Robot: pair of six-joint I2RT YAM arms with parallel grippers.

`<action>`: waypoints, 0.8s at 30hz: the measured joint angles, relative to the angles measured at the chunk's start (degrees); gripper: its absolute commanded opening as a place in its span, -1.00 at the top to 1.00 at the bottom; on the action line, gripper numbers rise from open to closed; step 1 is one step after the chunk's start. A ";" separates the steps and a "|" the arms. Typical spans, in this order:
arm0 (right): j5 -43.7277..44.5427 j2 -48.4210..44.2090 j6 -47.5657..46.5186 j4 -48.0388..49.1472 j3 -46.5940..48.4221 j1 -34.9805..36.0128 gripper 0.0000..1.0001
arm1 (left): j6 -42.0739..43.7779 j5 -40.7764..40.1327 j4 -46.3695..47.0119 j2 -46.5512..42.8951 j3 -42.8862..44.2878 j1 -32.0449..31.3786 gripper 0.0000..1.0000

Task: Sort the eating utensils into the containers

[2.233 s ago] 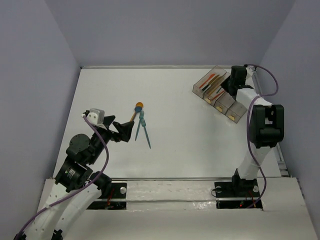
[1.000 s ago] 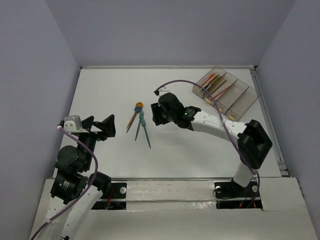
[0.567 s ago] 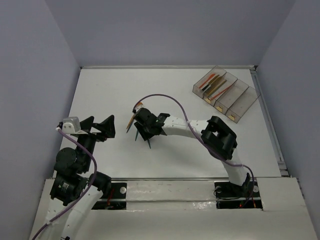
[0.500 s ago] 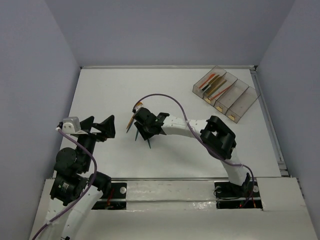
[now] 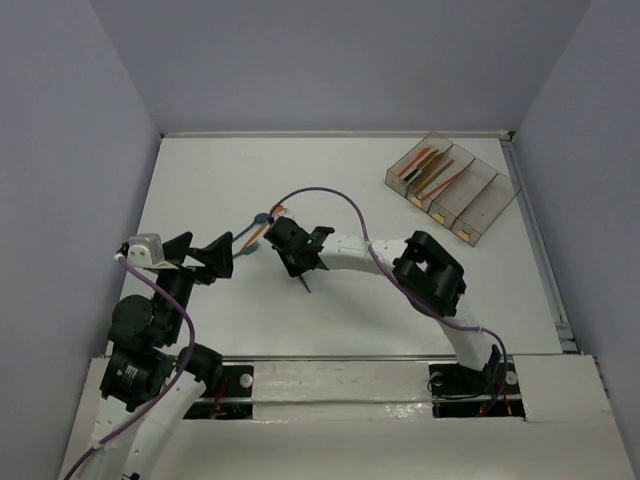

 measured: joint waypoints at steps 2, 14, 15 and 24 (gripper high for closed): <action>0.42 -0.24 0.63 0.44 -0.52 0.00 1.00 | 0.00 0.22 0.00 0.00 0.00 0.00 -0.98; 3.02 -24.65 2.95 5.29 -22.49 -14.10 1.00 | 0.11 1.20 0.20 0.00 0.00 0.00 -0.98; 3.06 -28.28 3.13 6.38 -24.28 -18.08 1.00 | 0.15 1.38 0.26 0.04 0.00 0.00 -0.98; 2.56 -42.47 6.54 18.73 -31.82 -51.45 1.00 | 0.26 2.34 0.39 0.26 0.00 0.00 -0.98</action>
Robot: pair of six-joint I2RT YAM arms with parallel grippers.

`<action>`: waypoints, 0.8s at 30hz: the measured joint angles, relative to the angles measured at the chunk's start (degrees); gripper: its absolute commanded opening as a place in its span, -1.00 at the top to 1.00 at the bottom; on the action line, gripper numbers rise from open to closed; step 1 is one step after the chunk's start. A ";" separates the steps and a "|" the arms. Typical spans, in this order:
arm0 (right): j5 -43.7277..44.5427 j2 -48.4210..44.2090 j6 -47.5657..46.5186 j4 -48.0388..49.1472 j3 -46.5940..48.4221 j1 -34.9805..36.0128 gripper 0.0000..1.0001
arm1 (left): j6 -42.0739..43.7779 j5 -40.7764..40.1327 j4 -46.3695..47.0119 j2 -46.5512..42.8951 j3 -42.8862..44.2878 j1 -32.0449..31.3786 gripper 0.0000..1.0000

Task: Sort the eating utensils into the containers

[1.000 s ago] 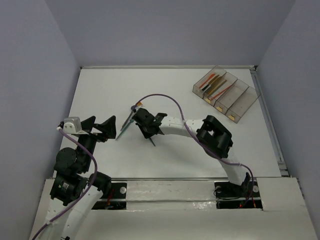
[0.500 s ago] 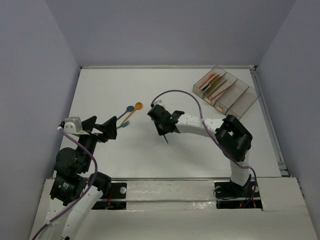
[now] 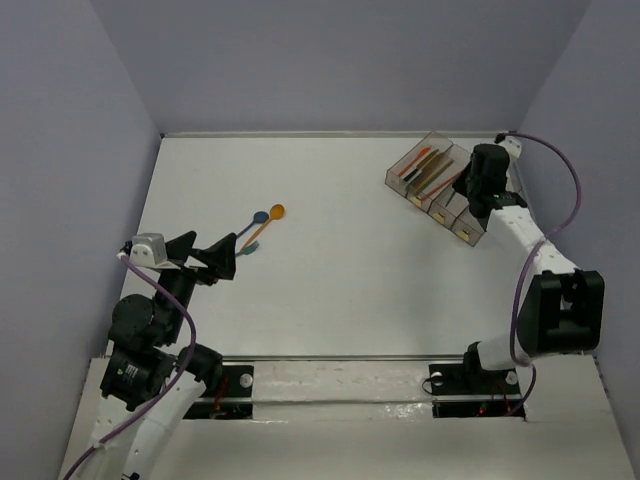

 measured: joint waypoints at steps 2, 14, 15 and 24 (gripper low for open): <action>-1.25 1.42 0.94 1.73 0.02 -3.80 1.00 | 0.02 0.22 0.00 0.00 0.00 0.00 -0.98; -6.38 18.12 3.43 2.97 5.31 -12.68 0.05 | 0.13 0.79 0.11 0.37 0.00 0.00 -0.98; -6.60 18.03 3.32 3.41 5.31 -12.68 -0.18 | 0.13 0.85 0.11 0.48 0.00 0.00 -0.98; -10.73 14.93 3.45 4.83 4.39 -11.78 -0.54 | 0.13 1.03 0.44 1.07 0.00 0.00 -0.98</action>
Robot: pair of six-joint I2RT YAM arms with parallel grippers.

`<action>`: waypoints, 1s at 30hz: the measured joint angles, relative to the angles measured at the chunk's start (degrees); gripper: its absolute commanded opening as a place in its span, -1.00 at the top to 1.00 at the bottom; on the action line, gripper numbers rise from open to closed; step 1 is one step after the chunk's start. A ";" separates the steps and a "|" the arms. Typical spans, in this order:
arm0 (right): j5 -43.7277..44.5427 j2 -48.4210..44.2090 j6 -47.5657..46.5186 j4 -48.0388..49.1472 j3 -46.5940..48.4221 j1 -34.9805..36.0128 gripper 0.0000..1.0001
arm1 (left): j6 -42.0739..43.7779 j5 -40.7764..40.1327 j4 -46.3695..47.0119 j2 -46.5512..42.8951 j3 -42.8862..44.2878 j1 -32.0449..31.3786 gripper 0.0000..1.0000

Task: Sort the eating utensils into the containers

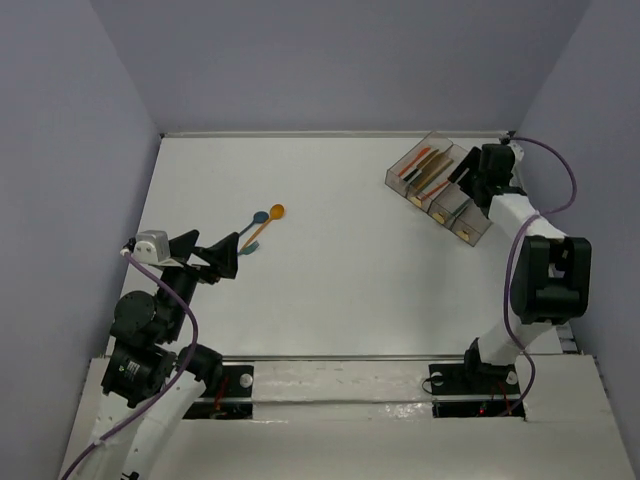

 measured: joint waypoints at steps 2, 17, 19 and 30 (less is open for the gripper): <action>0.13 -2.40 -0.37 0.35 -1.27 2.34 -0.55 | 0.00 0.00 0.00 0.00 0.00 0.02 -0.98; 6.58 8.17 -0.24 1.81 7.48 58.95 -0.35 | 0.00 -0.50 0.44 0.00 0.00 1.57 -0.98; 7.45 12.26 -0.39 0.98 12.09 61.68 -0.18 | 0.00 -0.90 0.42 -0.07 0.00 1.92 -0.98; 4.66 36.68 -5.70 -7.54 44.87 67.98 0.79 | 0.00 -2.82 0.76 -1.42 0.00 2.93 -0.98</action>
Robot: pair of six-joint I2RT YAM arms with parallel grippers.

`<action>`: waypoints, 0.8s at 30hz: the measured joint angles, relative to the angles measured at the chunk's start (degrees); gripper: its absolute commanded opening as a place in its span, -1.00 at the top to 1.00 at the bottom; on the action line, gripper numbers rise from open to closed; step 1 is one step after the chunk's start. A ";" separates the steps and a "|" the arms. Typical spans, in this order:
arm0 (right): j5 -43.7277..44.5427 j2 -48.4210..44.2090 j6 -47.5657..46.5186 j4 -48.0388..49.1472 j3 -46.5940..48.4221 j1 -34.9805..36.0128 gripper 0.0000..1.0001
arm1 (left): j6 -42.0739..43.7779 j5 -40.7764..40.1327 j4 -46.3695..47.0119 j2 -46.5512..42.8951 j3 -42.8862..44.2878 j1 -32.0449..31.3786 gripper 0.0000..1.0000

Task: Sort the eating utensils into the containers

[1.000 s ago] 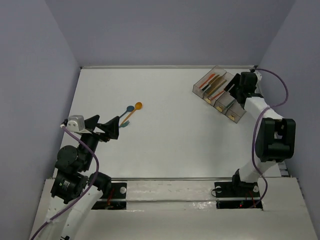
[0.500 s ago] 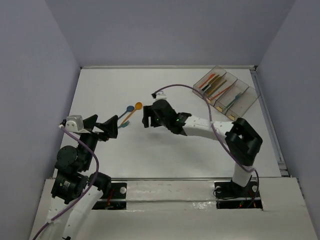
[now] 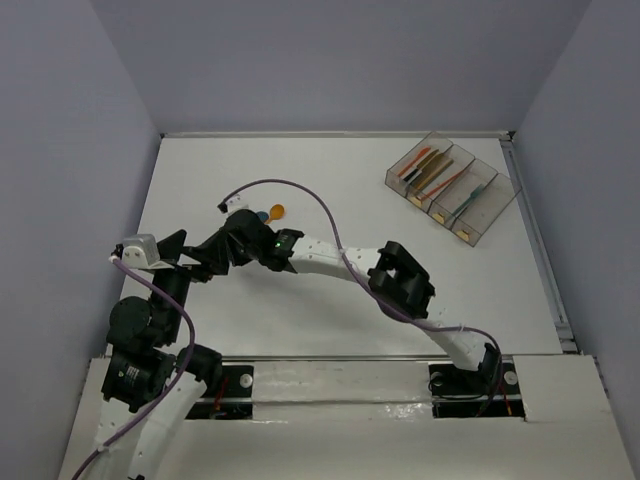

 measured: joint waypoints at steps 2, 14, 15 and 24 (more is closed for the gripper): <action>-2.40 4.42 -1.81 -1.68 7.17 0.04 1.00 | 0.00 -0.09 0.07 0.00 0.00 0.13 -0.98; -10.51 21.00 -8.46 -8.07 29.68 0.02 1.00 | 0.00 0.28 0.20 0.02 0.00 0.83 -0.98; -10.64 21.59 -8.74 -8.17 30.40 0.02 1.00 | 0.00 0.42 0.28 0.02 0.00 0.83 -0.98; -13.38 24.90 -9.27 -7.52 33.57 0.02 1.00 | 0.00 1.07 0.50 0.09 0.00 0.83 -0.98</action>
